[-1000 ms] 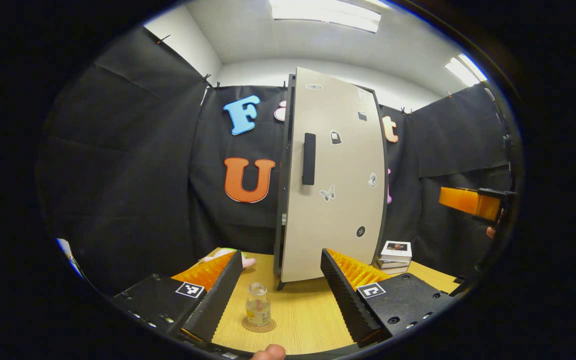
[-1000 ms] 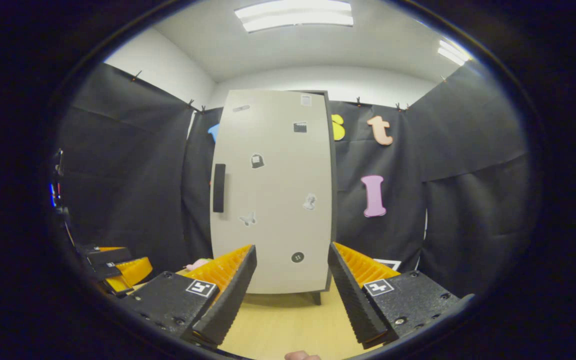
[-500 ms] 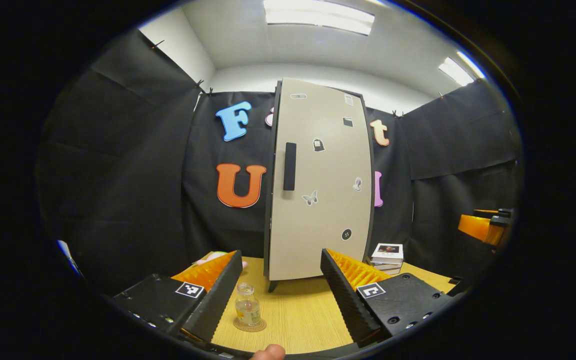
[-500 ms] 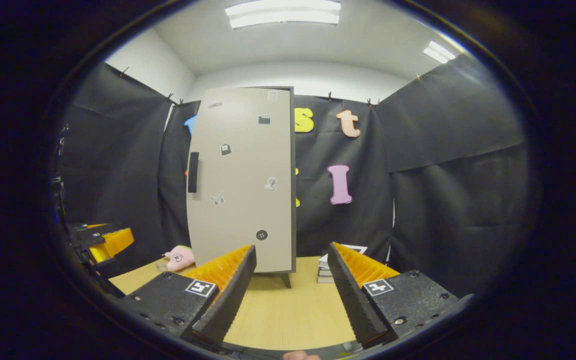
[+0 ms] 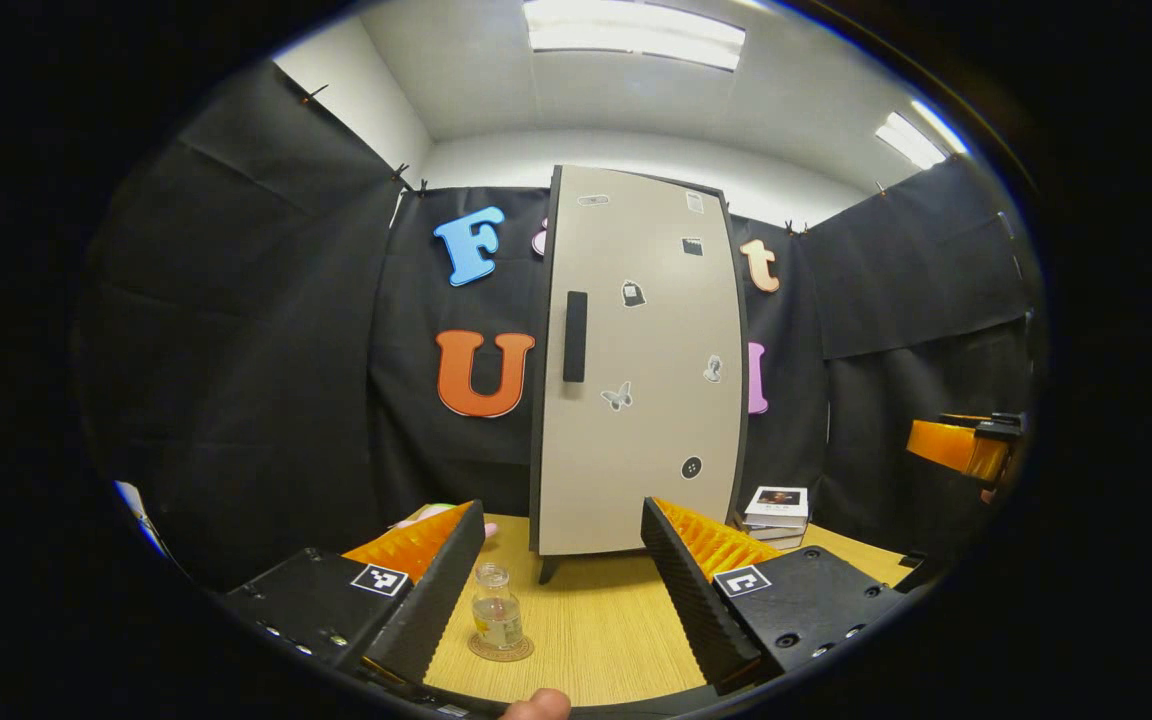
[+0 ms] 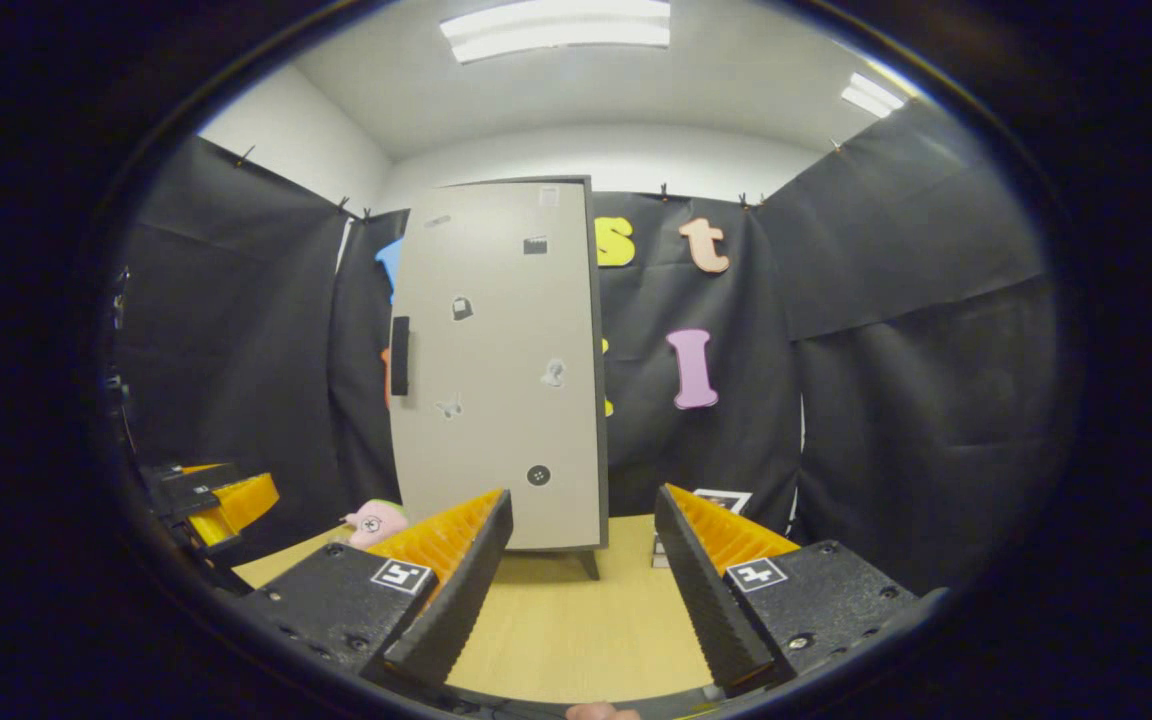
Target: Open the cabinet door with the right hand, grasp the bottle in the cabinet with the left hand and place it on the coaster, then close the cabinet door with the right hand.
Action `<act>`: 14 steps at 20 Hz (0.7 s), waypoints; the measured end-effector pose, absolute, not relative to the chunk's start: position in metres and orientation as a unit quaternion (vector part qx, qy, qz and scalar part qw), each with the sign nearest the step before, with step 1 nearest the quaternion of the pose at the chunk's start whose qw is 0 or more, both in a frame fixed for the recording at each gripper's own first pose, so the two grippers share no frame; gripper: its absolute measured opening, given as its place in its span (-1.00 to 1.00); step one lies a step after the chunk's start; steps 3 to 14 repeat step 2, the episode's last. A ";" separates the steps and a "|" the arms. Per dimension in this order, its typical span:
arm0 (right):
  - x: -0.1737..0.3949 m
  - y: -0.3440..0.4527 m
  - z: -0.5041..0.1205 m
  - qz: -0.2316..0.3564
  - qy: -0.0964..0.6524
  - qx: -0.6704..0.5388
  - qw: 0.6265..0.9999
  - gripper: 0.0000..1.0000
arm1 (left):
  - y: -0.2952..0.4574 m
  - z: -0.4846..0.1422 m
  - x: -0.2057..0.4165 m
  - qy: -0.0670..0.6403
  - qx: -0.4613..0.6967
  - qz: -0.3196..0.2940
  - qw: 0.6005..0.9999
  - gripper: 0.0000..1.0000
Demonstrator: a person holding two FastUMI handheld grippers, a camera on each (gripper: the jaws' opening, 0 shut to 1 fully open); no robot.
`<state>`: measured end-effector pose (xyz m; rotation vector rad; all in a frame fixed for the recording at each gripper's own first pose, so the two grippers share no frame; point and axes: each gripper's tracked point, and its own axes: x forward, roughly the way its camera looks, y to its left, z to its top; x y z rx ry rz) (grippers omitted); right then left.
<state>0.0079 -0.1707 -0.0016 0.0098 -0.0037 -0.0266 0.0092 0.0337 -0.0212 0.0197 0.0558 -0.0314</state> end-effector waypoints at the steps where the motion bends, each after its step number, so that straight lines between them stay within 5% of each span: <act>1: 0.006 -0.171 -0.003 -0.013 0.001 0.006 1.000 0.85 | 0.032 -0.022 0.009 0.030 0.008 -0.016 0.999 0.90; 14: 0.006 -0.171 -0.003 -0.014 0.002 0.007 1.000 0.85 | 0.031 -0.023 0.008 0.032 0.006 -0.017 0.999 0.90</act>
